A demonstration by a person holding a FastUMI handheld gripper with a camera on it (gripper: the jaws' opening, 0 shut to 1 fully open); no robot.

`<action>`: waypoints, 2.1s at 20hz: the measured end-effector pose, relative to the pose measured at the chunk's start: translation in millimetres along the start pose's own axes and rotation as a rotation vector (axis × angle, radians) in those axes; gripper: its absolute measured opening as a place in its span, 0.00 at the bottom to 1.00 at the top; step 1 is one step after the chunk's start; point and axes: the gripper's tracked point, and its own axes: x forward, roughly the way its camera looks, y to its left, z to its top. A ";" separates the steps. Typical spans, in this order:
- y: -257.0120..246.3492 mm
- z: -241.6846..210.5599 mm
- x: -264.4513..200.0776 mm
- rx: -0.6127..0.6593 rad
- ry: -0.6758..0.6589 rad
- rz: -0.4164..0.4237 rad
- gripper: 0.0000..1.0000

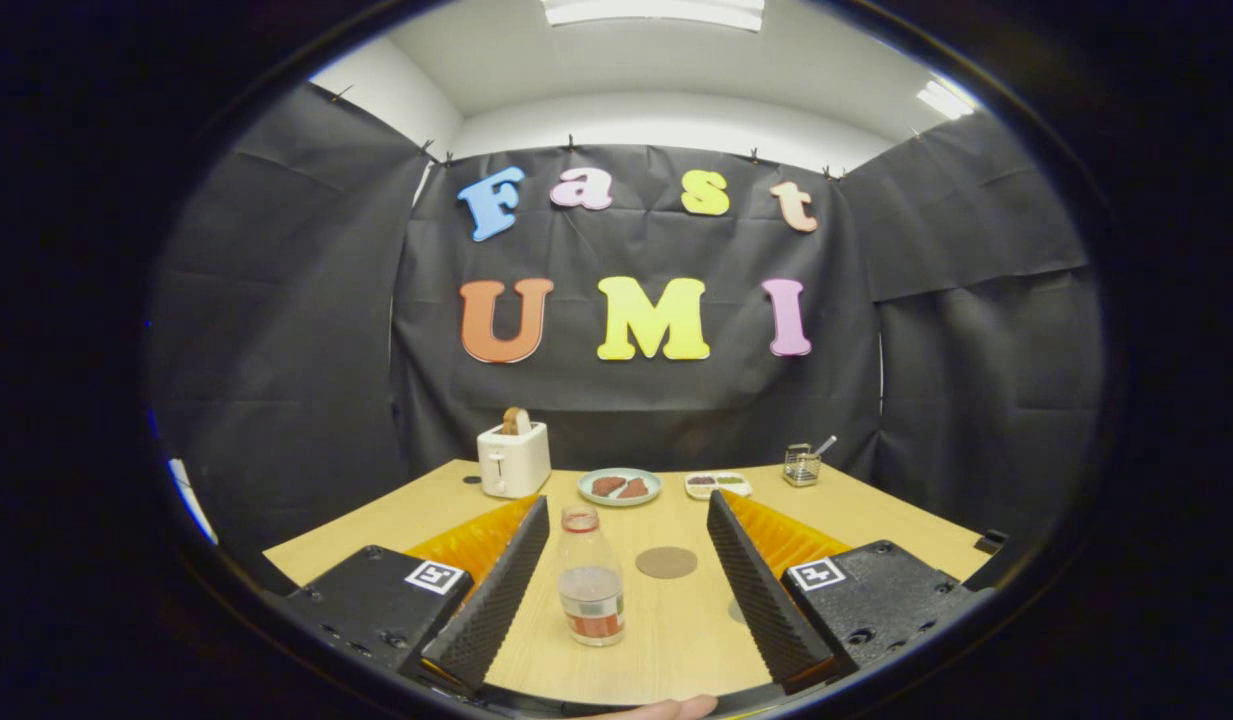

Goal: Take the bottle from table, then pour the juice into the cup, finally place the bottle on the coaster

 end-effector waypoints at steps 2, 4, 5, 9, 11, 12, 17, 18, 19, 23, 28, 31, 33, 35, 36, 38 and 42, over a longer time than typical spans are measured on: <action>5.9 -13.0 2.4 -0.004 0.004 0.002 1.00; 10.0 -27.2 8.2 -0.012 0.017 0.002 1.00; 10.3 -34.3 10.9 -0.017 0.026 -0.003 1.00; 12.6 -55.3 22.4 -0.027 0.044 -0.020 1.00; 17.5 -66.4 30.2 -0.044 0.047 -0.017 1.00; 20.9 -73.8 34.1 -0.052 0.050 -0.009 1.00; 22.1 -110.0 55.4 -0.018 0.068 -0.015 1.00; 24.1 -112.6 58.9 0.005 0.058 -0.013 1.00; 27.4 -115.9 62.6 0.013 0.051 -0.012 1.00; 28.4 -140.8 77.5 -0.037 0.087 -0.022 1.00; 31.3 -159.2 95.1 -0.031 0.100 -0.045 1.00; 30.5 -161.9 104.2 -0.023 0.096 -0.066 0.97; 28.4 -161.7 110.7 -0.017 0.080 -0.089 0.87; 33.9 -160.9 111.7 0.000 0.076 -0.079 0.81; 37.3 -160.4 111.3 0.005 0.082 -0.068 0.79; 37.4 -155.0 107.6 0.029 0.090 -0.055 0.78; 43.6 -132.5 102.9 0.189 0.101 0.003 0.77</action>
